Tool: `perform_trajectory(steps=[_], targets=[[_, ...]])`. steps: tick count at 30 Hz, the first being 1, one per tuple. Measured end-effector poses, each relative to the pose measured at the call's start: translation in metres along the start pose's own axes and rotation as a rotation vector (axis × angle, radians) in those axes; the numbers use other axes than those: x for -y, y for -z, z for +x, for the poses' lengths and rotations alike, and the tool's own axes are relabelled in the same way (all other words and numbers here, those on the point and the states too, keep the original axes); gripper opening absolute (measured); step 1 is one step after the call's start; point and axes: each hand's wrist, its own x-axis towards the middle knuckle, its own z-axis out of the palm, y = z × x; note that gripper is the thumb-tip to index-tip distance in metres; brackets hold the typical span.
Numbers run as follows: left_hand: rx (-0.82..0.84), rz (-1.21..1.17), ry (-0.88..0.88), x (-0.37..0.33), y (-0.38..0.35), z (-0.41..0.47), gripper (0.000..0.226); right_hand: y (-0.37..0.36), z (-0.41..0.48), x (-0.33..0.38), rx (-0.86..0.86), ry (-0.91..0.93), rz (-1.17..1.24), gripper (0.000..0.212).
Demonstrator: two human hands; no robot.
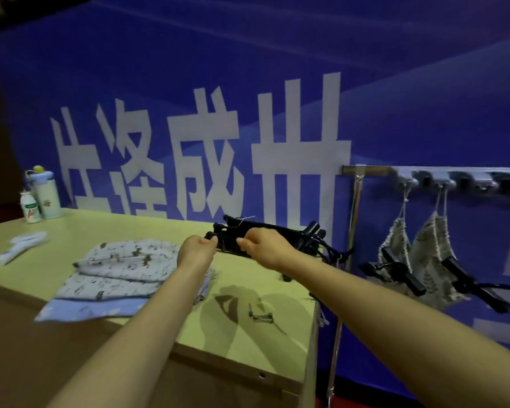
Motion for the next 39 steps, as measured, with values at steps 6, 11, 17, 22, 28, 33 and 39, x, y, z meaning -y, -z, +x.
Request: perform_trajectory(steps=[6,11,17,22,28,33,39], targets=[[-0.043,0.124,0.018,0.032,0.026,0.014,0.026,-0.053,0.017,0.009,0.123,-0.064,0.067,0.044],[-0.016,0.214,0.027,0.052,0.025,0.032,0.025,-0.079,0.035,0.0,0.157,-0.109,0.105,0.046],[-0.046,0.518,-0.063,0.062,0.014,0.044,0.042,-0.093,0.049,-0.008,0.155,-0.114,0.088,0.026],[-0.048,0.773,-0.067,0.073,0.009,0.048,0.054,-0.102,0.057,-0.012,0.157,-0.131,0.149,0.022],[-0.185,0.517,-0.09,0.064,0.018,0.049,0.015,-0.102,0.056,-0.007,0.135,-0.165,0.262,0.023],[-0.353,-0.069,-0.019,0.04,0.044,0.044,0.025,-0.089,0.054,0.01,0.096,-0.12,0.354,0.043],[-0.497,-0.261,-0.077,0.007,0.091,0.037,0.012,-0.073,0.051,0.052,0.177,-0.03,0.599,0.072]])
